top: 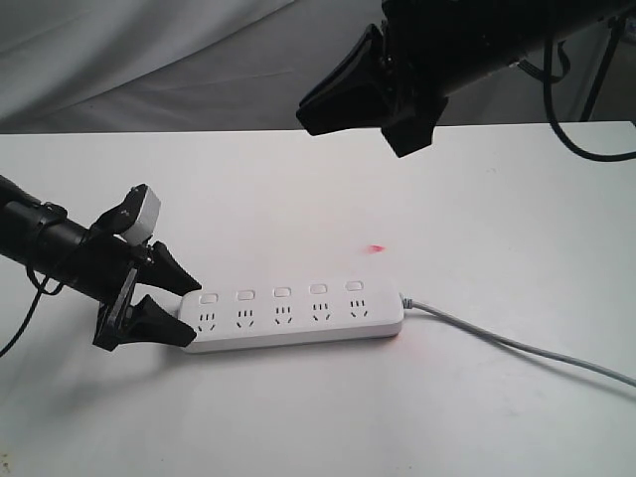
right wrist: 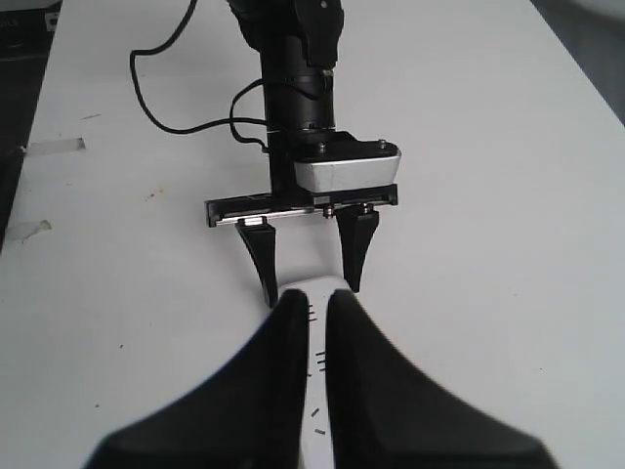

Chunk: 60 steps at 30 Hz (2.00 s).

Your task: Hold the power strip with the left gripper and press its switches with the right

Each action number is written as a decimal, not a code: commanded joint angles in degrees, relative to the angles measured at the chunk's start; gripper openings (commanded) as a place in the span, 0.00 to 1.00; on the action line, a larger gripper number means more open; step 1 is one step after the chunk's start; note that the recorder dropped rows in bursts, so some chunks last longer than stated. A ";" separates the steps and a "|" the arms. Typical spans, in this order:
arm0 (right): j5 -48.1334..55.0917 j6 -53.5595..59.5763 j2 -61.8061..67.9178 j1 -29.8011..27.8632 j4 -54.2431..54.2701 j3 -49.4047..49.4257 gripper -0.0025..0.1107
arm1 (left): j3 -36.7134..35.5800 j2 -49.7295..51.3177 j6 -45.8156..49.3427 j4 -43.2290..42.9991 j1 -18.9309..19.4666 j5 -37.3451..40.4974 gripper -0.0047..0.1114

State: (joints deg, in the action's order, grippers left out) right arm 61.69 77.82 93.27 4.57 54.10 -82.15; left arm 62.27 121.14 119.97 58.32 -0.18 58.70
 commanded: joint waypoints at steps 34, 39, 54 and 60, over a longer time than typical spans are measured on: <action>-11.75 -21.32 -19.61 0.07 -17.83 0.36 0.08 | -0.67 1.44 -0.06 -4.44 -0.48 -3.47 0.45; -20.15 -26.91 -26.58 0.07 -21.41 6.38 0.08 | -0.67 1.44 -0.06 -4.44 -0.48 -3.47 0.45; -42.16 -27.55 -49.42 -0.04 -22.11 34.12 0.08 | -0.67 1.44 -0.06 -4.44 -0.48 -3.47 0.45; -42.05 -27.55 -56.61 -0.04 -23.30 36.76 0.08 | -0.67 1.44 -0.06 -4.44 -0.48 -3.47 0.45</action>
State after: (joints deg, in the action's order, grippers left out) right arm 20.38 50.39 39.73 4.57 31.63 -46.48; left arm 62.27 121.14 119.97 58.32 -0.18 58.70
